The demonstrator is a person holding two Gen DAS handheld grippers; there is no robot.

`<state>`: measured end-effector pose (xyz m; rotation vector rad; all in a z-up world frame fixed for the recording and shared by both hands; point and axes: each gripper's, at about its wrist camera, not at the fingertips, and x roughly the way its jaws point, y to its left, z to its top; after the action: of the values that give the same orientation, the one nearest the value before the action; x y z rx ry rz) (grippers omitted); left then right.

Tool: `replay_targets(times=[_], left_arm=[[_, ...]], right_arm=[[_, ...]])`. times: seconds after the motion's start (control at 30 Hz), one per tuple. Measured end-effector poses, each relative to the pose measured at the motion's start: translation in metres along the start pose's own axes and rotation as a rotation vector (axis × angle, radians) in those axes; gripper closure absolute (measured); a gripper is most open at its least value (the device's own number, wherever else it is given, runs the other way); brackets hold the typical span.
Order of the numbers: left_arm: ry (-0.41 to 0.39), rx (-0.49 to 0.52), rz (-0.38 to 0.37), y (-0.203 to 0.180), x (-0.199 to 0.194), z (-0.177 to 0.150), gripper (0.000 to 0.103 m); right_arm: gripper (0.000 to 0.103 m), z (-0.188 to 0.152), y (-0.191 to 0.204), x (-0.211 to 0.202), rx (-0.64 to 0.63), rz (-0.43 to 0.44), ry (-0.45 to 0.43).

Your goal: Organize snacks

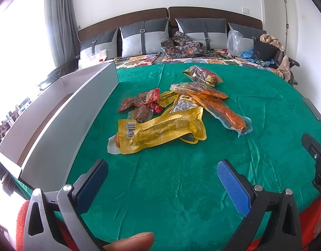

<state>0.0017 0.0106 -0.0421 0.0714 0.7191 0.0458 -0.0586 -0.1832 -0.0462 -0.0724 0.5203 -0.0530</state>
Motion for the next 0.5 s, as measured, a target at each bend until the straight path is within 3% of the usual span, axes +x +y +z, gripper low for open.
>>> replay_targets(times=[0.5], left_arm=[[0.01, 0.003, 0.007, 0.0018, 0.0002, -0.002, 0.0]], right_arm=[[0.008, 0.0, 0.0003, 0.0, 0.001, 0.0, 0.001]])
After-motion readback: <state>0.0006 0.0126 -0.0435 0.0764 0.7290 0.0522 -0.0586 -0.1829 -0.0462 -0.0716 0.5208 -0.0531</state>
